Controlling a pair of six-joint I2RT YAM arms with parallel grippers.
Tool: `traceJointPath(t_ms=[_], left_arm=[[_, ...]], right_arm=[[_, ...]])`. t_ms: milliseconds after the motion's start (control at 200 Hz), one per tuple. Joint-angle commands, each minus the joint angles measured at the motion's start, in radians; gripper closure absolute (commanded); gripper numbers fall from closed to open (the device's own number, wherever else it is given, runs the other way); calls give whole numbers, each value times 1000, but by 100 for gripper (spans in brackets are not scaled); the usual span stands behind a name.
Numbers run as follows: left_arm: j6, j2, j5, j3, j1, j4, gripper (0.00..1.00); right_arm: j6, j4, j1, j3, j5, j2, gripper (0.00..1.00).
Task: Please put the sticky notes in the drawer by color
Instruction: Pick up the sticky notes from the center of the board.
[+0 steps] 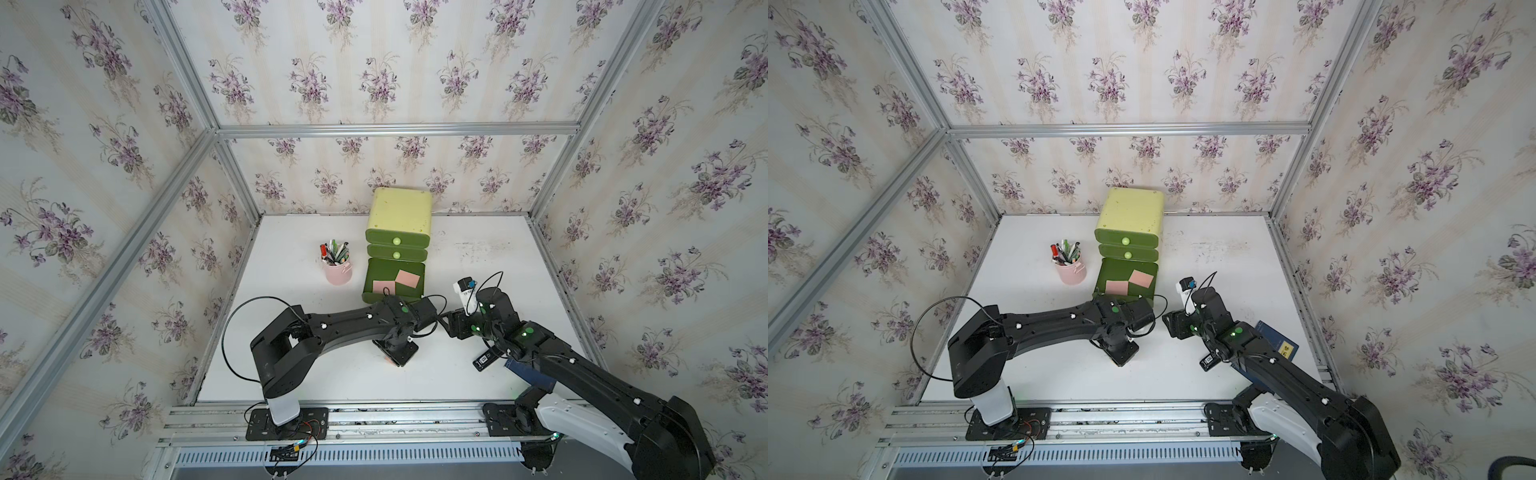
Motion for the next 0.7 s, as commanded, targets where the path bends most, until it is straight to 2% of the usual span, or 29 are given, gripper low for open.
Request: traceJointPath(t_ms=[0,140,225,375,565,699], left_arm=[[188,-27,-87,42,17,-52,61],[315,-44,-192,81,43,-67,60],[382,-58,-213,98,74,-46,59],[496,-72,-219,98,94,28,56],[583,-19,-211,193,110,-22,57],[690,-3,-148,232,163,-38,56]], right_arm=[[15,35,-1,-6,19,-20,29],[15,50,-1,-20,42,-53,29],[5,50,0,-20,49,-65,29],[-12,49,-1,-13,51,-57,28],[-15,48,-1,-21,47,-55,29],[-5,58,-1,-37,38,-58,28]])
